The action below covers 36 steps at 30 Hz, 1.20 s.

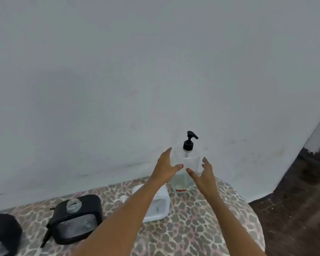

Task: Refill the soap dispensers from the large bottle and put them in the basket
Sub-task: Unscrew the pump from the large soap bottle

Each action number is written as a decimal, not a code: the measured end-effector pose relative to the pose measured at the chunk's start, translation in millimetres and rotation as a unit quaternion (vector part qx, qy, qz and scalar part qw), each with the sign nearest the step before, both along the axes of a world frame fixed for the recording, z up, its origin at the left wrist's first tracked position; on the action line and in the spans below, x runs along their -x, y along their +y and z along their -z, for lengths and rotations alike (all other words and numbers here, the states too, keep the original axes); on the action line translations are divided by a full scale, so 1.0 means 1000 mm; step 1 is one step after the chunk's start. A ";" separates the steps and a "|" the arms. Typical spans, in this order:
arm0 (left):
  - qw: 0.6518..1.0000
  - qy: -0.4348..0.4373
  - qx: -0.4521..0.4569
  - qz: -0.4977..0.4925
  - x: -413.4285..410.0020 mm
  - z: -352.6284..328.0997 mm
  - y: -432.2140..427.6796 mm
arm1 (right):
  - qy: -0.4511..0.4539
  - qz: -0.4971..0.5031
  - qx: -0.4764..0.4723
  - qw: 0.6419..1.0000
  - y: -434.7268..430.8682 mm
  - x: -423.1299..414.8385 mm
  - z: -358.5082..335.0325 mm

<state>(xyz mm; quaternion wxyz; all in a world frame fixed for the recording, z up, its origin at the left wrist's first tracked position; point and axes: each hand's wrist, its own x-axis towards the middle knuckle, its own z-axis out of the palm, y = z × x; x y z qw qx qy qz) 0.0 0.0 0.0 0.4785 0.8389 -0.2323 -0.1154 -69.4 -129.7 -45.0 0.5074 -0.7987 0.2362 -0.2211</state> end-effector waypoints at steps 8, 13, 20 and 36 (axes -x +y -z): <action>0.999 0.032 0.020 0.001 -0.008 0.009 -0.019 | -0.027 -0.066 -0.014 0.997 -0.003 -0.010 0.005; 0.999 0.009 0.031 -0.005 -0.001 0.014 -0.017 | -0.040 -0.031 0.022 0.998 -0.003 -0.009 0.004; 0.998 -0.004 0.055 -0.004 0.019 0.002 -0.013 | -0.048 -0.020 0.035 0.998 -0.003 0.012 -0.015; 0.997 -0.028 0.070 -0.011 0.104 -0.050 0.063 | -0.045 -0.026 0.109 0.993 0.063 0.105 -0.080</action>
